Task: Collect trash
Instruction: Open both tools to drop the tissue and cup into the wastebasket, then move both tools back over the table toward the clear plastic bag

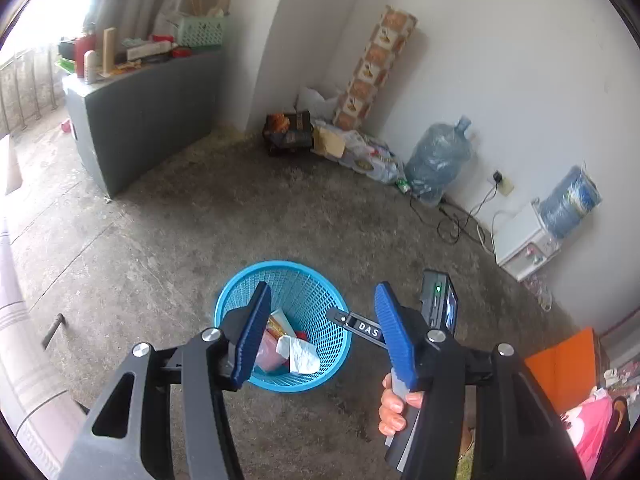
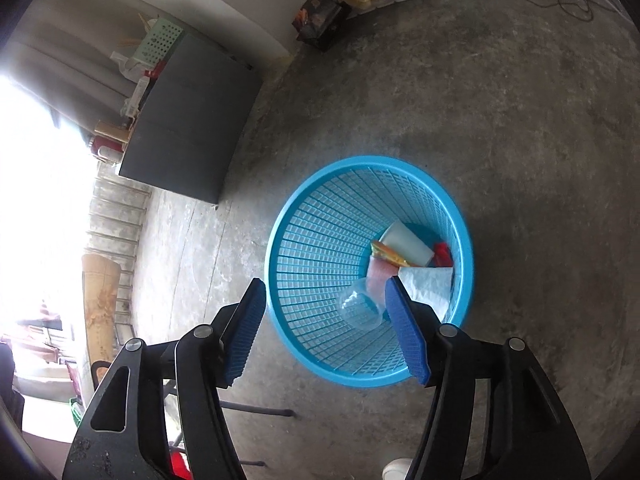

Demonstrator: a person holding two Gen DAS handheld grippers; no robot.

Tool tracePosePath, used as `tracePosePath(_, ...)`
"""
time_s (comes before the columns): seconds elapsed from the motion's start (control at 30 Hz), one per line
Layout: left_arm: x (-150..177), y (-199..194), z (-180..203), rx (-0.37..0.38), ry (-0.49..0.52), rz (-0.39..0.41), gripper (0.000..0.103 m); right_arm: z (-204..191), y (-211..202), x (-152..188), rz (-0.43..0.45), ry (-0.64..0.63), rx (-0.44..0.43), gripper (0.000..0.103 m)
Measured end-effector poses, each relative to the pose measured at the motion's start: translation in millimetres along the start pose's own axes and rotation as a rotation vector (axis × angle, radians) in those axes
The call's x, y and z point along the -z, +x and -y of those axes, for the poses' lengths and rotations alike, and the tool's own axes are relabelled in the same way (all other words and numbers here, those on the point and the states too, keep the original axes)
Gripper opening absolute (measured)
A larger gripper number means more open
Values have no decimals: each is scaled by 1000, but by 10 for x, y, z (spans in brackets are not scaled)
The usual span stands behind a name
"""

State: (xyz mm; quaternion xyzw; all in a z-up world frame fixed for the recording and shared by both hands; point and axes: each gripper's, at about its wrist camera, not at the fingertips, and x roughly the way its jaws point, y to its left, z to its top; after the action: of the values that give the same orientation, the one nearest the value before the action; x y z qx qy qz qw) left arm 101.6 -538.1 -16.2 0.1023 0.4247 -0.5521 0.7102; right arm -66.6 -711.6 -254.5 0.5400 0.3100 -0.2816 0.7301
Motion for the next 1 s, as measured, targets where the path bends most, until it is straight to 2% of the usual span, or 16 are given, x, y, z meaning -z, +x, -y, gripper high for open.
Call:
tracePosePath(0.17,75,-486,49,-7,23,74,60,-144,-310,247,48,-101,69,63)
tracePosePath(0.3,177,-877,85,-7,59,127,70,-246,-609,575,95,-177,133,70)
tracePosePath(0.37,234,-1058,59,-12,55,142,76,-317,-740,748,109,-222,166,73)
tracePosePath(0.47,336,-1332,-1,-31,38,170,79,-432,-926,959,128,-279,196,78)
tracePosePath(0.6,511,-1710,-86,-80,35,221,84,-651,-1162,1150,164,-343,227,86)
tracePosePath(0.7,675,-1991,-207,-116,17,259,85,-846,-1368,1285,249,-383,256,93)
tracePosePath(0.9,1000,-2526,-602,-209,-52,301,85,-1199,-1563,1565,318,-480,260,95)
tracePosePath(1.0,1169,-2786,-802,-254,-93,327,85,-1395,-1568,1713,320,-542,305,95)
